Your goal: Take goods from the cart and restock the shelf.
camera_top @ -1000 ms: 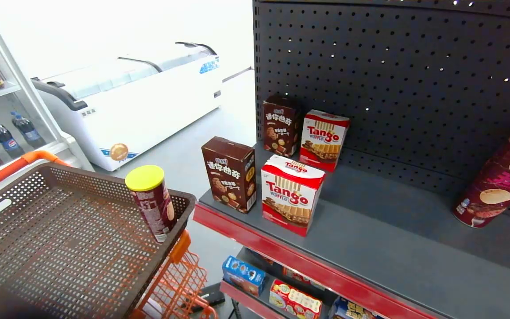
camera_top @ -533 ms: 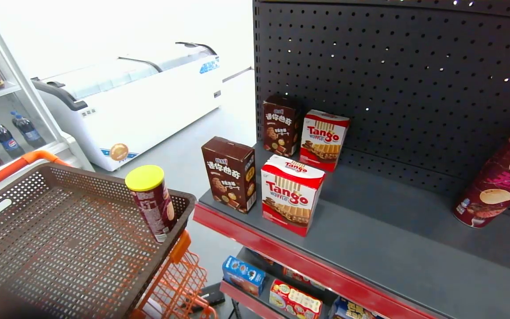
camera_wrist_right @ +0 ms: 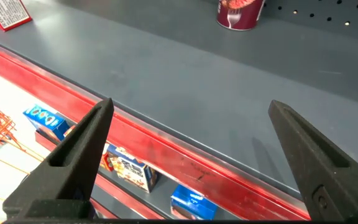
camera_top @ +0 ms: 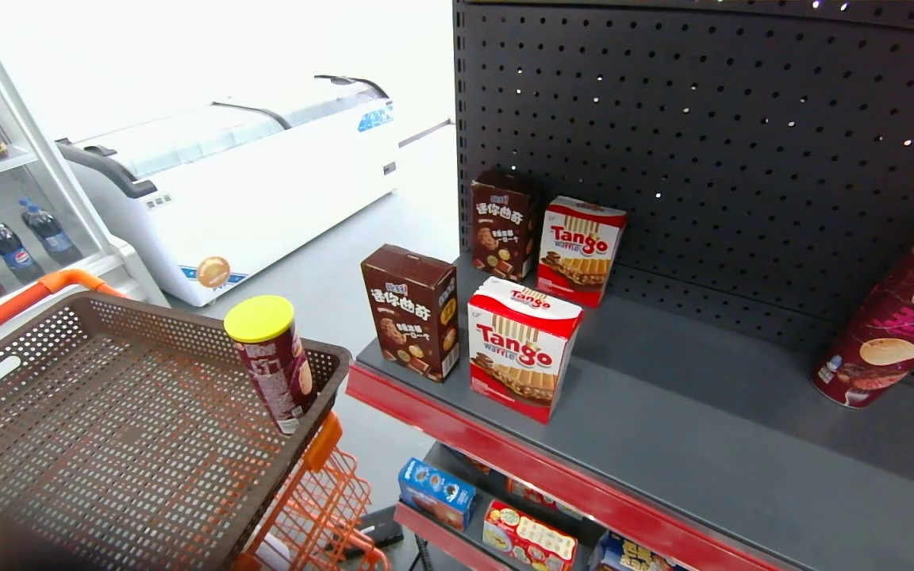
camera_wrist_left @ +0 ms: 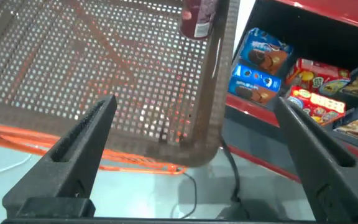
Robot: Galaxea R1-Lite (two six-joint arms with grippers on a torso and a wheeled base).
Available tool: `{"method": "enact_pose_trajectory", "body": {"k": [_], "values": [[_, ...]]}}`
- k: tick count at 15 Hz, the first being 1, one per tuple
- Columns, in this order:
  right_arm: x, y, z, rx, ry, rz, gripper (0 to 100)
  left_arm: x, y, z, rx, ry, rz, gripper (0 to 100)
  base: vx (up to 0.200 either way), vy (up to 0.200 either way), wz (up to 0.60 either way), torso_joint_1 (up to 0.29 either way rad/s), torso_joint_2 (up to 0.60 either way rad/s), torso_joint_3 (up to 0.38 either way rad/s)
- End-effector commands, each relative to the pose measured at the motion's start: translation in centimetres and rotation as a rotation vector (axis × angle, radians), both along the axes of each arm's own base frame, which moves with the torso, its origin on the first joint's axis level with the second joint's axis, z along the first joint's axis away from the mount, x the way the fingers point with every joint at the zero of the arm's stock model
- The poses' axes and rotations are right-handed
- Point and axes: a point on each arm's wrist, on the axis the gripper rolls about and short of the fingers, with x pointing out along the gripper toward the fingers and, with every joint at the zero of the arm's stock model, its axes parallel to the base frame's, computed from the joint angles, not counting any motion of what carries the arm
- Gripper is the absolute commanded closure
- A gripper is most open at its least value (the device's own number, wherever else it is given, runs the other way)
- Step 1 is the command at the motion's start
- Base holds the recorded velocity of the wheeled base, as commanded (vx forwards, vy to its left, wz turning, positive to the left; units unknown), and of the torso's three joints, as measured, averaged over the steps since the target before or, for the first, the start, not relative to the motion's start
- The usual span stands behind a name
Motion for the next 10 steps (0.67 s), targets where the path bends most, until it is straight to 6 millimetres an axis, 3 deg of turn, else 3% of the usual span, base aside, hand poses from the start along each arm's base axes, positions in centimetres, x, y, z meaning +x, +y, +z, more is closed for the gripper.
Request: {"method": "enact_pose_trajectory", "body": {"k": [1,6,10], "values": [[0.0,0.0,0.0,0.0,0.001,0.0,0,3.3,0.0,-0.3,0.024,0.087,-0.008,0,0.0,0.0,0.0,0.0,0.0,0.0],[0.0,0.0,0.0,0.0,0.001,0.0,0,10.3,-0.2,-0.6,0.013,0.044,-0.047,0,0.0,0.0,0.0,0.0,0.0,0.0],[0.0,0.0,0.0,0.0,0.001,0.0,0,13.4,-0.2,-1.8,0.014,0.053,-0.051,0,0.0,0.0,0.0,0.0,0.0,0.0]]}}
